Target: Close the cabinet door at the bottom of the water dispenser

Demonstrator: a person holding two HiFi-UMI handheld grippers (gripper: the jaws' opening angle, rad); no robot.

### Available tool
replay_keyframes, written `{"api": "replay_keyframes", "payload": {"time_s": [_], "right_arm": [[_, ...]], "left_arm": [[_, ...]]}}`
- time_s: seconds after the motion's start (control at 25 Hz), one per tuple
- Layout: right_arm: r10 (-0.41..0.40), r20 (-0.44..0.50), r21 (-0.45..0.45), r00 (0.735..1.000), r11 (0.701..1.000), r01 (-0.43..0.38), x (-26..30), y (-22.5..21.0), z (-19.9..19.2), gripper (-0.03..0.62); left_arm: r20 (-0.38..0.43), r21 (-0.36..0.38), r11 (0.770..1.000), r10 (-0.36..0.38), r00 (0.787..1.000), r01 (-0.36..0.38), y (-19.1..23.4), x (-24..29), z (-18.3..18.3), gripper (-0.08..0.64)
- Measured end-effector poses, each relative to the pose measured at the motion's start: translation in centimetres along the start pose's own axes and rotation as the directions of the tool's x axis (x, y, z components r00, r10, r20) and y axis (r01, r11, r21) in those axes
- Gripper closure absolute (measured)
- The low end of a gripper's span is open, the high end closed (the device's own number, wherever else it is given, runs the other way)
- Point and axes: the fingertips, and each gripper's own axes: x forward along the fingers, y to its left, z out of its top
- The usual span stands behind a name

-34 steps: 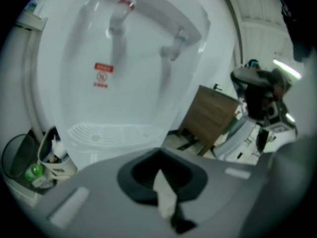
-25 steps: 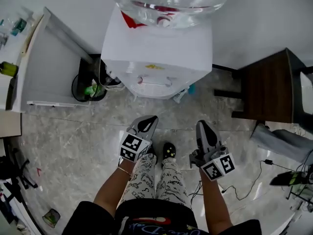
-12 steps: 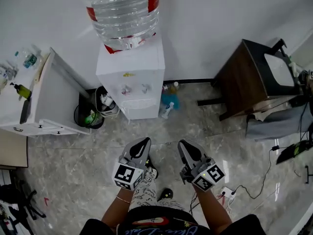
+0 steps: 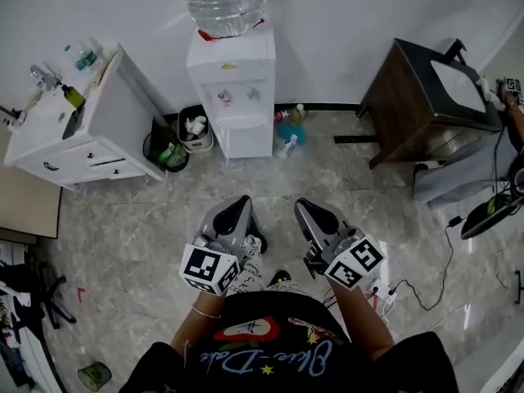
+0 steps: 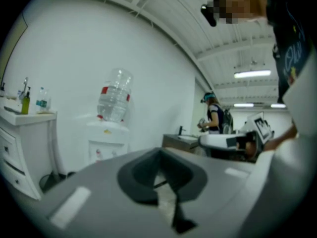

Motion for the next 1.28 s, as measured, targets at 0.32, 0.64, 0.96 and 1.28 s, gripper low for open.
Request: {"api": "replay_keyframes", "payload": {"time_s": [0.32, 0.64, 0.96, 1.28], "right_arm": [[0.083, 0.041, 0.078, 0.996, 0.993, -0.086, 0.5, 7.0, 1.4, 0.575], [0.085, -0.016, 0.030, 0.996, 0.996, -0.084, 1.2, 10.2, 1.7, 0.577], [0.055, -0.010, 0.024, 0.998, 0.998, -0.055, 1.2, 10.5, 2.4, 0.577], [0.074, -0.016, 0.055, 0.997, 0.996, -0.073, 1.7, 11.8, 1.5, 0.577]], "left_arm": [[0.007, 0.033, 0.999, -0.013, 1.000, 0.013, -2.0, -7.0, 2.4, 0.561], [0.023, 0.049, 0.996, -0.082, 0.996, 0.081, -1.8, -8.4, 4.9, 0.561], [0.005, 0.035, 0.991, -0.130, 0.991, 0.130, -1.1, -7.4, 5.8, 0.561], [-0.016, 0.013, 0.989, -0.148, 0.989, 0.148, -1.1, -8.0, 5.3, 0.561]]}}
